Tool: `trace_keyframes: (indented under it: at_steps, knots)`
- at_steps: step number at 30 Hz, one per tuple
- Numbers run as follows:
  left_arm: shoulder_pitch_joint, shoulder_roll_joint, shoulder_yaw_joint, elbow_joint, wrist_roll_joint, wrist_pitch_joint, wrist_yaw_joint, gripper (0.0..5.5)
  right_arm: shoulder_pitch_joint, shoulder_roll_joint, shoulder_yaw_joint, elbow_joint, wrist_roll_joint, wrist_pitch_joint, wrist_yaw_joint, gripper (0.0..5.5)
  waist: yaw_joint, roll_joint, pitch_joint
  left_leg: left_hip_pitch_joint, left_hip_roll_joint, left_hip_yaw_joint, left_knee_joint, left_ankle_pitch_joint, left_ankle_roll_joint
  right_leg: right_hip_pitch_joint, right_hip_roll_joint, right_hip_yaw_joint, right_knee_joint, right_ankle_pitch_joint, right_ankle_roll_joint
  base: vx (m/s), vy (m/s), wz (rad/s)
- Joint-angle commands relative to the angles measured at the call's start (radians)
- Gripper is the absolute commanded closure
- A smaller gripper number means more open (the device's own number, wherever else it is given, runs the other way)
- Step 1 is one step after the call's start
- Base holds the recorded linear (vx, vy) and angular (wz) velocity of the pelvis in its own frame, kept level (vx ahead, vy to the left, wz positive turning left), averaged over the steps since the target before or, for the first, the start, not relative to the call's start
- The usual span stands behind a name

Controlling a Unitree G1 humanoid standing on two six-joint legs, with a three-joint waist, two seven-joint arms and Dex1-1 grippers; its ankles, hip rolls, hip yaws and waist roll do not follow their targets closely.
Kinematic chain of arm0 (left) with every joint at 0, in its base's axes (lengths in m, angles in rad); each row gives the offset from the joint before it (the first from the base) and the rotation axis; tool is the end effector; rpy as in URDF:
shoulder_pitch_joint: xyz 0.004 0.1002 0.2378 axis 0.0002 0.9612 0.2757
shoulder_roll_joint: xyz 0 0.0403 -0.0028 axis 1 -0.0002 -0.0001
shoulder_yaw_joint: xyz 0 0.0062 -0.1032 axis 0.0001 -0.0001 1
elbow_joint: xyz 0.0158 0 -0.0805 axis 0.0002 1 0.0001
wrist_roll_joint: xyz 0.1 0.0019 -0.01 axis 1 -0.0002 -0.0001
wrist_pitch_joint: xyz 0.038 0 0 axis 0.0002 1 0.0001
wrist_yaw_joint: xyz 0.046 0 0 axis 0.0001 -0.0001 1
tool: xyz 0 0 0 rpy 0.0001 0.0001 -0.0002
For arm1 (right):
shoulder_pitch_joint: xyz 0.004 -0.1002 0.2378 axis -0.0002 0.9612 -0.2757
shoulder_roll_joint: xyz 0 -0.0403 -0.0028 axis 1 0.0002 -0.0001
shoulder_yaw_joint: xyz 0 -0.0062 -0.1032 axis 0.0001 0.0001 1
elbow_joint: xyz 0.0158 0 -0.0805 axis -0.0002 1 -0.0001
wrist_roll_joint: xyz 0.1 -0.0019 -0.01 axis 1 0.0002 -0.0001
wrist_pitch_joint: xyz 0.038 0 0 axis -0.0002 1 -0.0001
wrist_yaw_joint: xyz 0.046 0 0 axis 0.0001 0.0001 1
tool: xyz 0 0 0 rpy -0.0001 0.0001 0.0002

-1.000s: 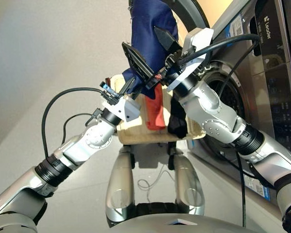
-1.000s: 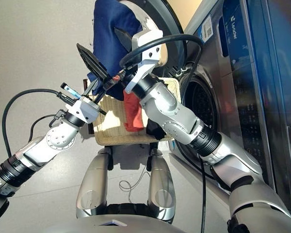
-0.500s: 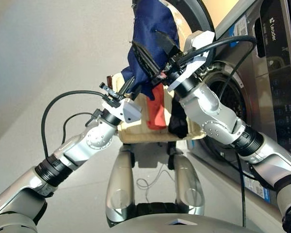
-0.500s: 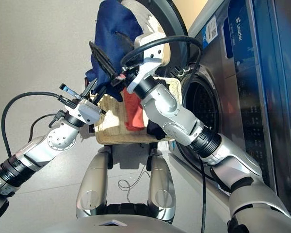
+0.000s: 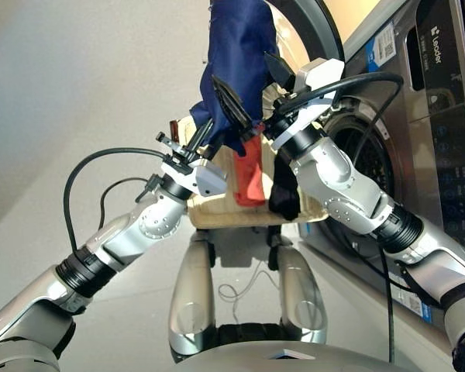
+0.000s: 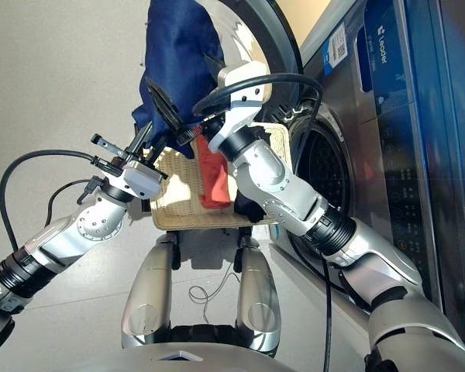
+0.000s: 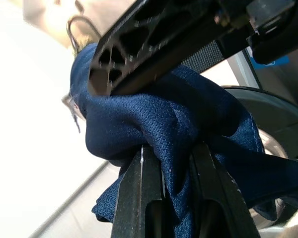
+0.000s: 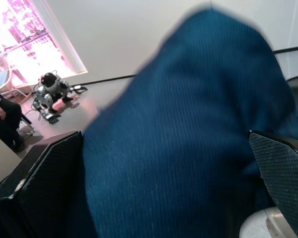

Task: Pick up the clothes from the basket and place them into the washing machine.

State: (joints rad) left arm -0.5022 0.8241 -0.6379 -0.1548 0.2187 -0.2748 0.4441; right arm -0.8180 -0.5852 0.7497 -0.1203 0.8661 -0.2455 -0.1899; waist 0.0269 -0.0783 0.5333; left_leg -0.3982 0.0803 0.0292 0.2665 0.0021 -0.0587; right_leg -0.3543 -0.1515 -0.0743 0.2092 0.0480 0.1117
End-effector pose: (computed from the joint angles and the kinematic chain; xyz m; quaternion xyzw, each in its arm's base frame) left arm 0.2388 0.1501 0.1459 0.3933 -0.4104 -0.1536 0.8082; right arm 0.2587 -0.0822 0.2005 0.0770 -0.2505 0.3570 0.8966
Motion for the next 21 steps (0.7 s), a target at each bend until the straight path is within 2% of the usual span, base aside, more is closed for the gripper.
trace_keyframes:
  at_steps: [1, 17, 18, 19, 20, 21]
  knots:
    - [-0.064, 0.012, 0.004, -0.184, 0.050, -0.055, 0.050, 5.50, -0.043, -0.032, -0.004, -0.066, -0.003, -0.023, 0.002, 0.00, 0.000, 0.021, -0.038, 0.015, -0.025, 0.036, 0.029, -0.022, -0.014, -0.045, -0.019, 0.056, 0.087, -0.028, 0.023, 0.000, 0.000, 0.000]
    - [-0.117, -0.020, -0.037, -0.190, 0.005, -0.057, 0.054, 5.50, -0.123, 0.050, 0.055, 0.045, 0.023, -0.012, -0.017, 0.00, 0.009, 0.027, -0.041, 0.009, -0.028, 0.035, 0.033, -0.022, -0.011, -0.051, -0.022, 0.056, 0.088, -0.026, 0.021, 0.000, 0.000, 0.000]
    - [-0.118, -0.022, -0.037, -0.188, 0.004, -0.057, 0.053, 5.50, -0.122, 0.055, 0.052, 0.042, 0.020, -0.013, -0.018, 3.28, 0.008, 0.027, -0.041, 0.010, -0.029, 0.036, 0.033, -0.022, -0.010, -0.051, -0.022, 0.057, 0.088, -0.026, 0.021, 0.000, 0.000, 0.000]
    - [-0.118, -0.022, -0.037, -0.188, 0.004, -0.057, 0.053, 5.50, -0.122, 0.055, 0.051, 0.042, 0.020, -0.013, -0.018, 5.20, 0.009, 0.027, -0.041, 0.010, -0.029, 0.036, 0.033, -0.022, -0.010, -0.051, -0.022, 0.057, 0.088, -0.026, 0.021, 0.000, 0.000, 0.000]
    - [-0.115, -0.025, -0.038, -0.186, 0.003, -0.057, 0.054, 5.50, -0.120, 0.058, 0.046, 0.042, 0.016, -0.015, -0.020, 5.50, 0.010, 0.027, -0.041, 0.010, -0.030, 0.036, 0.033, -0.023, -0.010, -0.051, -0.023, 0.058, 0.088, -0.025, 0.021, 0.000, 0.000, 0.000]
    - [-0.115, -0.024, -0.038, -0.185, 0.003, -0.056, 0.053, 5.50, -0.120, 0.059, 0.043, 0.041, 0.014, -0.015, -0.021, 5.50, 0.010, 0.027, -0.041, 0.010, -0.030, 0.037, 0.033, -0.023, -0.010, -0.050, -0.023, 0.057, 0.087, -0.025, 0.021, 0.000, 0.000, 0.000]
